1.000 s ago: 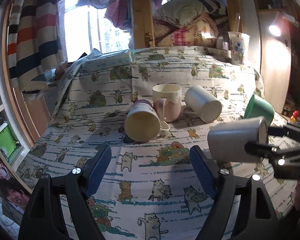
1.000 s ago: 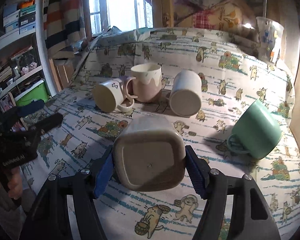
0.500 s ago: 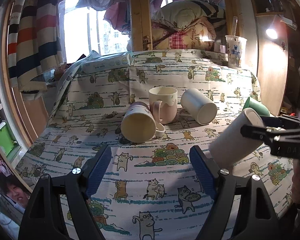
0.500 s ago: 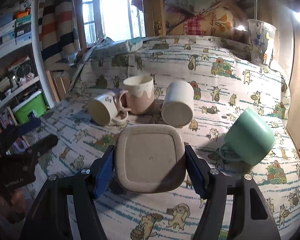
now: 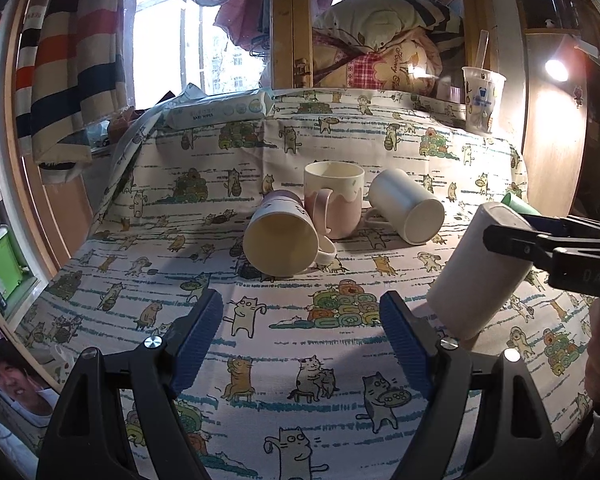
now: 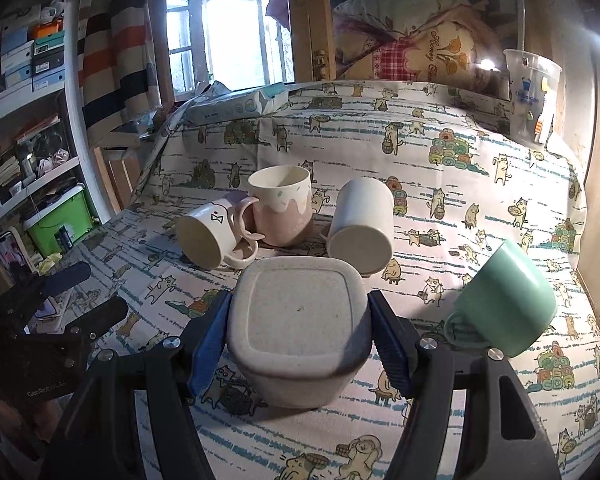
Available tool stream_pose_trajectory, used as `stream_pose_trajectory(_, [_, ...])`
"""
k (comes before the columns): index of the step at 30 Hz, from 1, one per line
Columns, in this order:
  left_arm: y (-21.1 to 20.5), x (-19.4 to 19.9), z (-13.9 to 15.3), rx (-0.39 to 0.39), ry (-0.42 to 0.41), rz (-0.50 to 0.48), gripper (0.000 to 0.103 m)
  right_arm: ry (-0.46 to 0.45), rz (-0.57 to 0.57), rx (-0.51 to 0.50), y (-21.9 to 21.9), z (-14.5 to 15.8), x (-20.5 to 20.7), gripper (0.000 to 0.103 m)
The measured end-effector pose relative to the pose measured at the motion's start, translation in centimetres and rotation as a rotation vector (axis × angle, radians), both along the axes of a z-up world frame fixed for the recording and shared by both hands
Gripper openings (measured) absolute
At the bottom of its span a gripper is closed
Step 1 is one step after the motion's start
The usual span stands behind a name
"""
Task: Flip cup upside down
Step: 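Rotate the held cream cup with the right tool so its opening faces down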
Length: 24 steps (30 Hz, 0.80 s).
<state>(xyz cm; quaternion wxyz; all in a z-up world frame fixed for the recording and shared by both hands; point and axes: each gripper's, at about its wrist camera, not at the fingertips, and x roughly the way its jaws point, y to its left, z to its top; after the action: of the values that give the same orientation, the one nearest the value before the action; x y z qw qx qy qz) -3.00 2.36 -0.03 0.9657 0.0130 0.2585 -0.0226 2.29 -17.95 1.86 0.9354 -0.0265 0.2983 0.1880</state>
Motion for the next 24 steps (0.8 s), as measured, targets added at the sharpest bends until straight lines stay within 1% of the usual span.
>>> stream_pose_trajectory(3, [0.1, 0.1, -0.3, -0.003, 0.004, -0.002, 0.080, 0.018, 0.002, -0.007, 0.3, -0.6, 0.4, 0.069])
stream_pose_trajectory(9, [0.5, 0.5, -0.4, -0.017, 0.012, 0.003, 0.080, 0.012, 0.008, -0.015, 0.7, -0.8, 0.6, 0.069])
stream_pose_trajectory(15, [0.5, 0.7, -0.9, -0.039, 0.013, -0.009, 0.080, -0.017, 0.000, -0.030, 1.6, -1.4, 0.6, 0.069])
stream_pose_trajectory(19, [0.1, 1.2, -1.3, -0.041, 0.030, -0.022, 0.080, -0.044, -0.009, -0.067, 2.4, -1.8, 0.5, 0.069])
stream_pose_trajectory(22, [-0.3, 1.3, -1.3, -0.037, 0.032, -0.028, 0.080, -0.006, 0.000, -0.046, 2.1, -2.0, 1.1, 0.070])
stream_pose_trajectory(24, [-0.5, 1.3, -1.1, -0.032, 0.026, -0.030, 0.080, 0.008, 0.009, -0.011, 1.5, -1.9, 1.3, 0.075])
